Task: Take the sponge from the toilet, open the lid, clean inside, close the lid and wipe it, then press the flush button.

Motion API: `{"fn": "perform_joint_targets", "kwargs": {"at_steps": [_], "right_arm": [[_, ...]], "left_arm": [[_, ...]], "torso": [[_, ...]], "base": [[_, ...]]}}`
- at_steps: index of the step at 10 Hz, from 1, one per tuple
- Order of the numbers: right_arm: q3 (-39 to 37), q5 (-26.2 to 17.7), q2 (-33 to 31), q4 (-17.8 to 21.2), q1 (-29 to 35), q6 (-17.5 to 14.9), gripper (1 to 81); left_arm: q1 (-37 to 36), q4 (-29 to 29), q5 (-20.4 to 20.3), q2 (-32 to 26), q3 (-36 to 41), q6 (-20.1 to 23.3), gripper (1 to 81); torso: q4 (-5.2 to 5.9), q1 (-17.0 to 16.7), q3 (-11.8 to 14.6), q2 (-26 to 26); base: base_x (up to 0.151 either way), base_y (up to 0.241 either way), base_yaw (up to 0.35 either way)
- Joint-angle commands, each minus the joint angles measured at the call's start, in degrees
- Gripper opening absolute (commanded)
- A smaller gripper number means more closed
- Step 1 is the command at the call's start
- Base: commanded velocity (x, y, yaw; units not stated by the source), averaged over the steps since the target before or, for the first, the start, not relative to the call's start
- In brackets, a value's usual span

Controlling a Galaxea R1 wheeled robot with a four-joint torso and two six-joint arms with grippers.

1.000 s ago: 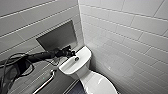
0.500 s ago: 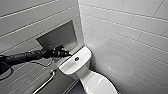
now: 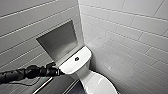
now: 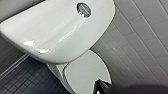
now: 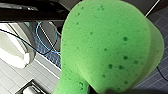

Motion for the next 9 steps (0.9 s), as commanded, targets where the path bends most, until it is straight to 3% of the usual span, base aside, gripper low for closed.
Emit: {"fn": "perform_joint_targets", "kwargs": {"at_steps": [1,4,6,9], "right_arm": [[0.03,-1.38,0.34,-1.00,-0.30,-0.13,1.0],[-0.24,-1.38,0.16,-0.91,0.31,-0.04,1.0],[0.03,-1.38,0.33,-1.08,0.40,-0.13,1.0],[-0.15,-1.46,0.34,-0.91,0.49,-0.04,1.0]], "left_arm": [[11.33,8.57,-1.93,-7.18,6.77,1.08,1.0],[29.88,18.33,-10.45,-3.23,2.82,1.00,1.0],[40.17,24.03,-16.16,2.56,-4.98,1.00,1.0],[48.53,28.79,-17.94,9.86,-15.53,1.08,1.0]], "torso": [[0.00,0.00,0.00,0.00],[0.00,0.00,0.02,0.00],[0.00,0.00,0.02,0.00],[0.00,-0.02,0.02,0.00]], "base": [[0.000,0.000,0.000],[0.000,0.000,0.000],[0.000,0.000,0.000],[0.000,0.000,0.000]]}}
